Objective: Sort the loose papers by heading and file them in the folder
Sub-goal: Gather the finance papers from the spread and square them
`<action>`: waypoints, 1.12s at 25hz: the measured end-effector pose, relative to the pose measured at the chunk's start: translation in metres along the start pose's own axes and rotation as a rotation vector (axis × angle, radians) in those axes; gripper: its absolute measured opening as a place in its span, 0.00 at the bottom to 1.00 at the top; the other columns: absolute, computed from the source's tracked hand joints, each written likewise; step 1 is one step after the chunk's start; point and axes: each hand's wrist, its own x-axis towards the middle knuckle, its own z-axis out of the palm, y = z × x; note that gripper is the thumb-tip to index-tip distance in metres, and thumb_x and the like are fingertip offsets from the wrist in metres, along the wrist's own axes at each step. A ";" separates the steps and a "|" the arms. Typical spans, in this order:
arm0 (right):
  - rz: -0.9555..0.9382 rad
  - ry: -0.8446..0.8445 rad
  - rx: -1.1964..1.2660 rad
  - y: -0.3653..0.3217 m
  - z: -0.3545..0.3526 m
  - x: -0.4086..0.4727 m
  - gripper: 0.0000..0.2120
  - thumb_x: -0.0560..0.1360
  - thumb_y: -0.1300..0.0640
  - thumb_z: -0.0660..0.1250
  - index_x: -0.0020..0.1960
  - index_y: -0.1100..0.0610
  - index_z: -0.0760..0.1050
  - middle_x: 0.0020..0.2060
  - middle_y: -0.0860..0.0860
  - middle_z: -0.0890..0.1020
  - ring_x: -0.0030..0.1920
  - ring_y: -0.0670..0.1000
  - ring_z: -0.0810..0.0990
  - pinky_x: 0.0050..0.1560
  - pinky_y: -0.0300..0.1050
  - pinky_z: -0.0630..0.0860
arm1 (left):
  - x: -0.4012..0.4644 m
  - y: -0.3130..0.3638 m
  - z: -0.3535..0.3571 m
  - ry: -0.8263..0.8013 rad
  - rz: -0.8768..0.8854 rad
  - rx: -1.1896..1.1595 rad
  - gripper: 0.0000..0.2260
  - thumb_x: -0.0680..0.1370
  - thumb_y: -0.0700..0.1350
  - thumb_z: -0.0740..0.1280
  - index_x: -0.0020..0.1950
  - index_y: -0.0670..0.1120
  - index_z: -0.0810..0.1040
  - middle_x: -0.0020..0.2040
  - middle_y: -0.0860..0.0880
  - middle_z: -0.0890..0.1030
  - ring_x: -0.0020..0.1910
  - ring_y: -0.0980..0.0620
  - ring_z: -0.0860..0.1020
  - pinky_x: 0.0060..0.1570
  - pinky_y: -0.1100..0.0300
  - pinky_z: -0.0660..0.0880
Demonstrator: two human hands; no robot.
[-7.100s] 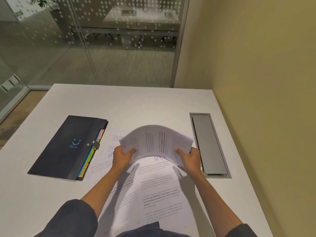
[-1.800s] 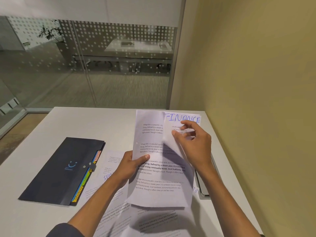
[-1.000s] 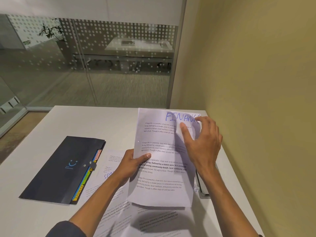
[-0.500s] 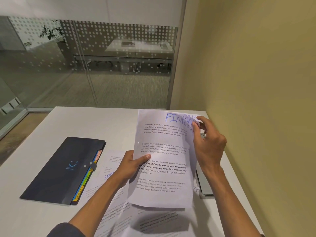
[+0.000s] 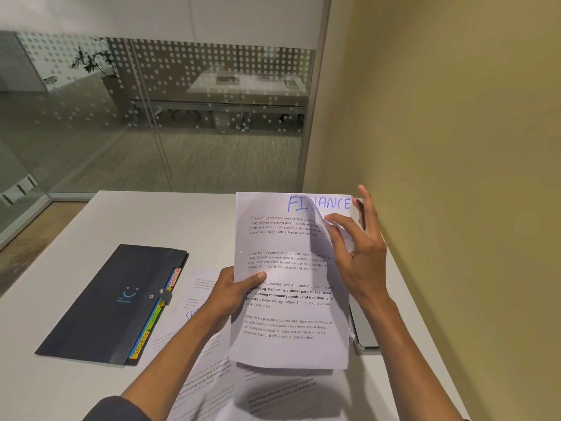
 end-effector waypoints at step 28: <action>0.543 -0.029 0.520 -0.015 -0.009 0.004 0.26 0.81 0.42 0.51 0.41 0.52 0.83 0.39 0.42 0.86 0.45 0.38 0.82 0.49 0.25 0.70 | 0.004 0.000 -0.004 0.004 0.017 -0.031 0.11 0.76 0.40 0.68 0.59 0.41 0.80 0.52 0.43 0.85 0.51 0.43 0.83 0.51 0.51 0.80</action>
